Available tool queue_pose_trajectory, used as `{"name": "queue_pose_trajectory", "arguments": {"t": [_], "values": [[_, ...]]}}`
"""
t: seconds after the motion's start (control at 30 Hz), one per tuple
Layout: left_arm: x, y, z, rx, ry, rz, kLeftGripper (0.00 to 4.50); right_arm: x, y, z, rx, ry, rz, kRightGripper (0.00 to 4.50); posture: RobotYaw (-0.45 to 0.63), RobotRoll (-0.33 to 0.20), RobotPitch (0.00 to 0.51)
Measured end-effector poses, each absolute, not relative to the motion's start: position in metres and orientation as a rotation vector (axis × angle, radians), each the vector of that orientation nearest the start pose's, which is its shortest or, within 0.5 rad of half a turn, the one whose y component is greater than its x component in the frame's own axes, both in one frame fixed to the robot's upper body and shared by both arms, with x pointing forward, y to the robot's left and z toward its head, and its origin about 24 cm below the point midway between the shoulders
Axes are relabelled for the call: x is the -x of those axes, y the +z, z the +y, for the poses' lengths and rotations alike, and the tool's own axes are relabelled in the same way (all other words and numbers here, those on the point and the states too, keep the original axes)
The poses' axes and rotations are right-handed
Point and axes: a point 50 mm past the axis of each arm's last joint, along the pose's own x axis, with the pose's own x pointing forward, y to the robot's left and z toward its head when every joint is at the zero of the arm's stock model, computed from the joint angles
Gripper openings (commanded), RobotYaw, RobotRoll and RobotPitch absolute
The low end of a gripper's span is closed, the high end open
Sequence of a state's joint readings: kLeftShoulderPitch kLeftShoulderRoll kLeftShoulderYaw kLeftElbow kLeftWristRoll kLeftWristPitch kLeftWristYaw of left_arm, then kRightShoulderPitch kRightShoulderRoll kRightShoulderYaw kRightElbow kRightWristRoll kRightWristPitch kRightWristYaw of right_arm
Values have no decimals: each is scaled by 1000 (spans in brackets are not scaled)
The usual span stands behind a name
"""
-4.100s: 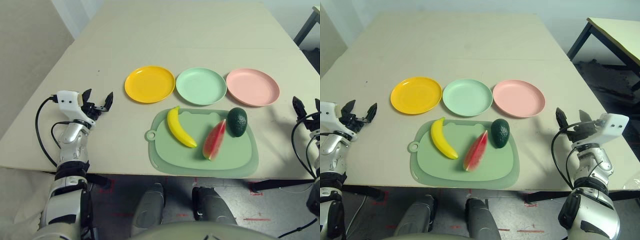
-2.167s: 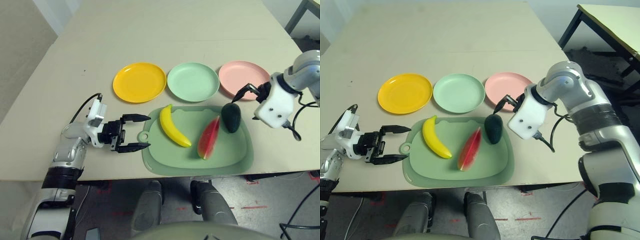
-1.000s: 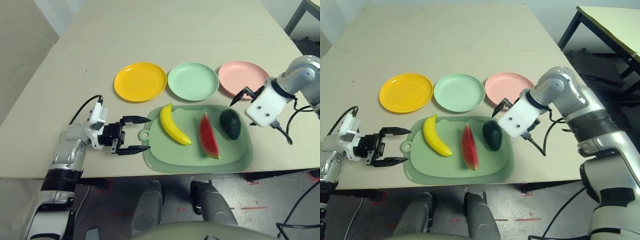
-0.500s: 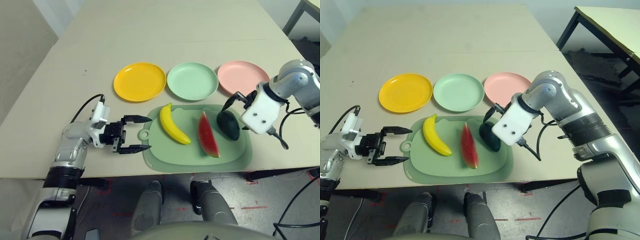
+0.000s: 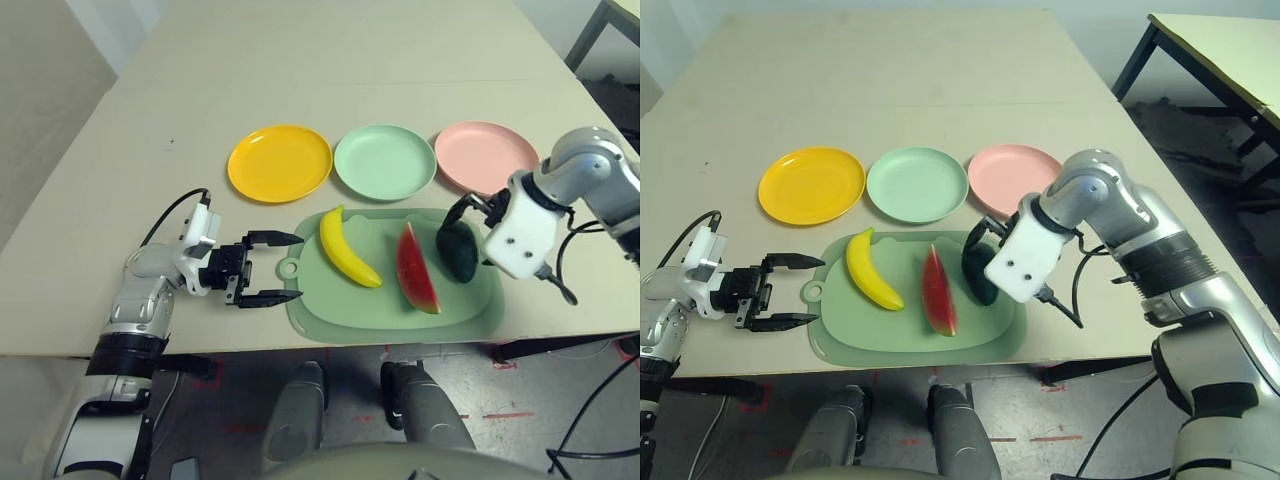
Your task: Place the fruits into color-matched plates.
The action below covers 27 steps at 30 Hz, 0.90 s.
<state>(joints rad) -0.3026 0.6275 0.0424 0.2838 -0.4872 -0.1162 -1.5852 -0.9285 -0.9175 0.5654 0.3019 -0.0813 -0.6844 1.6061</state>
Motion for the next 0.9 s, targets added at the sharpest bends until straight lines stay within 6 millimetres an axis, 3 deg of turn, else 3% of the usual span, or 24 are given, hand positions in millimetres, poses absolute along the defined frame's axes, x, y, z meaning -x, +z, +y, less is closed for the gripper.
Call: {"name": "queue_pose_trajectory", "arguments": {"t": [0.3,0.67,0.77,0.83,0.9], "values": [[-261,111,229,-244,-1465,-53,4500,-306,184,-172,1783,1756,135,4452,14,0,169],[-260,110,230,-243,-1461,-46,4500,-310,183,-172,1803,1749,160,4452,22,0,171],[-260,110,230,-245,-1459,-45,4500,-310,183,-173,1795,1752,180,3887,21,0,171],[-260,110,230,-245,-1459,-44,4500,-310,183,-174,1791,1755,188,3197,21,0,171],[-260,110,231,-246,-1458,-44,4500,-310,183,-174,1785,1752,197,3174,21,0,171]]}}
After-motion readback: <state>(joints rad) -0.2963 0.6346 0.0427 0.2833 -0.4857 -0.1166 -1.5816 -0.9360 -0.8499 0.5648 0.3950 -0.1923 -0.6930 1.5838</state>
